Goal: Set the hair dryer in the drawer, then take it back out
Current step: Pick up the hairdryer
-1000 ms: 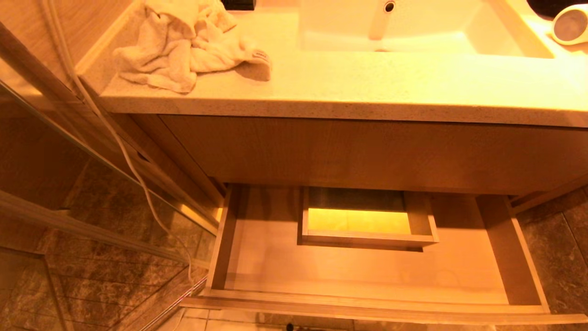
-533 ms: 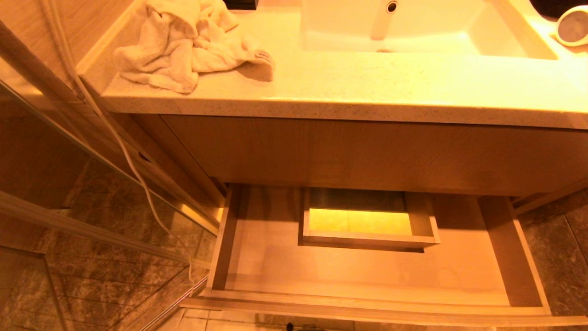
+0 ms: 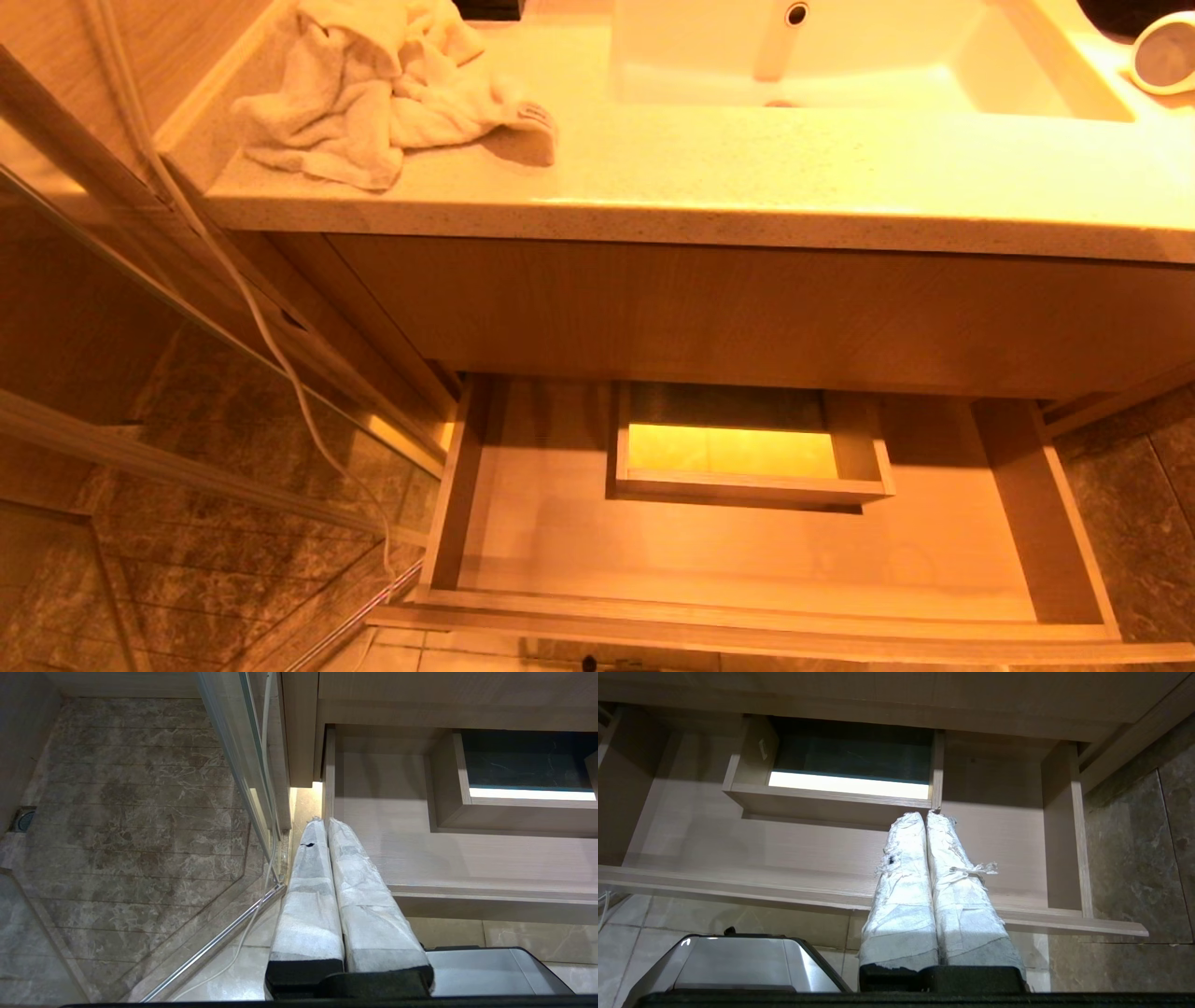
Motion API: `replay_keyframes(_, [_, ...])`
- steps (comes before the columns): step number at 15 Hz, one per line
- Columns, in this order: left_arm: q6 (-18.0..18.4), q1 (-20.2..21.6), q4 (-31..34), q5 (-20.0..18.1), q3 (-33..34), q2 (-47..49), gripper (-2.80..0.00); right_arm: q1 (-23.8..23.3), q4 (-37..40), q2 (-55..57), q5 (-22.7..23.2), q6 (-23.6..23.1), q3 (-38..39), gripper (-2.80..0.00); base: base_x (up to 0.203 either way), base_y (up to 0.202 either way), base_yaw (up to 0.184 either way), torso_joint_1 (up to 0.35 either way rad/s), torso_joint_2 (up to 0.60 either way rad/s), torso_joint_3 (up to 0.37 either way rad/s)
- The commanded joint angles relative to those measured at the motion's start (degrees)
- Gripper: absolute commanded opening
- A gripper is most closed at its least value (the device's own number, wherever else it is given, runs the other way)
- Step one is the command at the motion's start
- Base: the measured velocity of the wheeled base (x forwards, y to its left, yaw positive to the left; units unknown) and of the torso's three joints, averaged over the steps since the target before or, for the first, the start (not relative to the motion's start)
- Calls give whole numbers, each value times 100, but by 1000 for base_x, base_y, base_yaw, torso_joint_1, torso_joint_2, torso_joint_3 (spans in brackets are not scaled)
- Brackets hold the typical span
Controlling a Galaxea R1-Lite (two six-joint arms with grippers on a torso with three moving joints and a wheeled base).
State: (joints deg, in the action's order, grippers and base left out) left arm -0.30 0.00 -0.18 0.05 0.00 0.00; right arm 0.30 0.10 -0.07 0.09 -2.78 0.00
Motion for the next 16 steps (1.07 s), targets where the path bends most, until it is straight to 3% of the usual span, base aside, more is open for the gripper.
replay_keyframes(1, [-5, 0, 1, 4, -6, 5, -280, 5, -1, 7, -9, -3, 0, -280, 0, 0, 0, 0, 0, 0])
replay_keyframes(9, [-5, 0, 1, -2, 0, 9, -280, 5, -1, 7, 0, 32, 0, -280, 0, 0, 0, 5, -7, -5])
replay_keyframes(16, [-5, 0, 1, 0, 0, 5, -280, 5, -1, 7, 0, 41, 0, -280, 0, 0, 0, 232, -490, -255])
